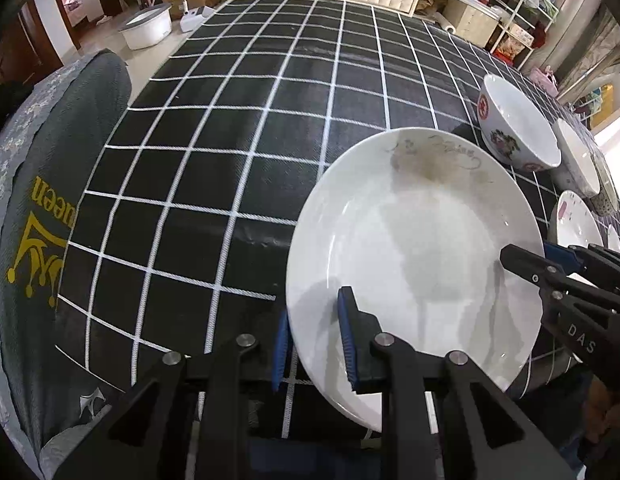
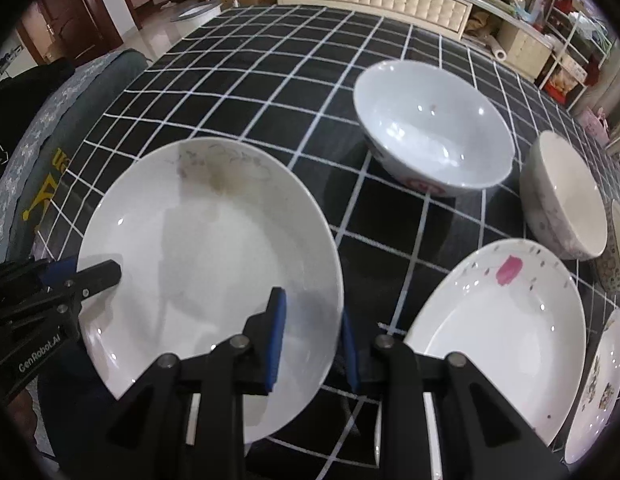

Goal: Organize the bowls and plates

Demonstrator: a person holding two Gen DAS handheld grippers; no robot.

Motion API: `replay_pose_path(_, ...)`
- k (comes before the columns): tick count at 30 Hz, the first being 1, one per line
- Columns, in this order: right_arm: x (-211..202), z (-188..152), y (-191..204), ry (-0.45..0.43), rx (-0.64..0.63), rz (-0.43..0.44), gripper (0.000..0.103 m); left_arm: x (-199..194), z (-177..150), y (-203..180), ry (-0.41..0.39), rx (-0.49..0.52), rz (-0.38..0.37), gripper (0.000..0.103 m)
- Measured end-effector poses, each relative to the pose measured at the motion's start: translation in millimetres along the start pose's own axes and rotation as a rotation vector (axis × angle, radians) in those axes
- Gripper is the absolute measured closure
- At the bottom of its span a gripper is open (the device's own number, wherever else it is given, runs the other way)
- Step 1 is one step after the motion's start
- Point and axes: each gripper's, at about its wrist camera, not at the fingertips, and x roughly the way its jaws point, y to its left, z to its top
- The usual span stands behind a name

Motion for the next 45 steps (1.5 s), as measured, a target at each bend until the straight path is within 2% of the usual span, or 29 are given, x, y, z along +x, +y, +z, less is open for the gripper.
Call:
replay_pose_path(5,7,4,-1,0.031,0.025,0.039,0.073,-1,2,11,0.003,-0.019,-0.004,0.082)
replay_pose_path(13,10,5,-3,0.044,0.034,0.042,0.073,8,6,11,0.017,-0.031,-0.008,0.082)
replay_pose_path(15,-1,4,-7,0.024,0.038,0.057,0.073,4,7,15,0.015,-0.051,-0.012,0.082)
replay_pose_path(20,-39,-6,-21,-0.048,0.055,0.046,0.072,-29,6,11,-0.037,-0.04,0.081,0.082)
replay_pose_path(22,-50,-12,-25,-0.065,0.064,0.041,0.072,-41,3,7,-0.049,-0.044,0.08,0.082)
replay_pose_path(26,-76,-26,-37,-0.096,0.101,0.033,0.072,-63,-5,-19,-0.085,-0.008,0.049,0.082)
replay_pose_path(33,-110,-60,-69,-0.151,0.166,0.003,0.072,-97,-22,-86,-0.148,0.095,-0.038,0.082)
replay_pose_path(40,-130,-86,-100,-0.178,0.234,-0.021,0.072,-110,-37,-145,-0.154,0.193,-0.099,0.082)
replay_pose_path(45,-131,-101,-123,-0.174,0.285,-0.026,0.072,-104,-41,-170,-0.135,0.227,-0.134,0.082)
